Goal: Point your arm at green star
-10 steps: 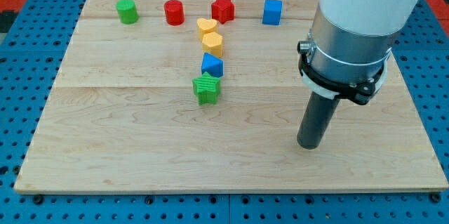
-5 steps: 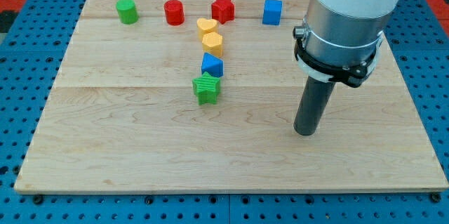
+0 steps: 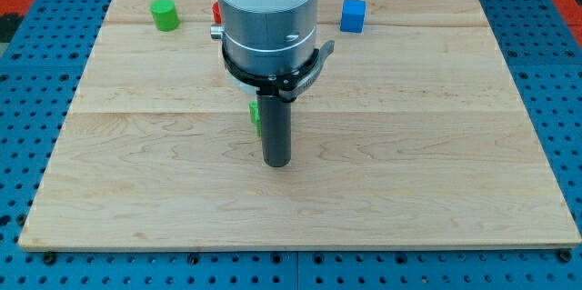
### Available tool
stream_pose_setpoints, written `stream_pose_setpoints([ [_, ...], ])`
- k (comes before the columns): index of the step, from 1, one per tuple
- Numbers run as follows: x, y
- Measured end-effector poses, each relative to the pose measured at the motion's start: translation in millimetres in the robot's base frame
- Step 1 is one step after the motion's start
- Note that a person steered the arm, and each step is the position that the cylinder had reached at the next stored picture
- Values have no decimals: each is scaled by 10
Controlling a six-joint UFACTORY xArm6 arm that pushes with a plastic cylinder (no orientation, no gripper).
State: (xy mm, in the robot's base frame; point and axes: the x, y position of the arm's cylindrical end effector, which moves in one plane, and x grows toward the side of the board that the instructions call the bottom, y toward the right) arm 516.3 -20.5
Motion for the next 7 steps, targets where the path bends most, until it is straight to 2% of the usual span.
stream_pose_setpoints([
  [1,-172,-101],
  [4,-221,-480],
  [7,-380,-480],
])
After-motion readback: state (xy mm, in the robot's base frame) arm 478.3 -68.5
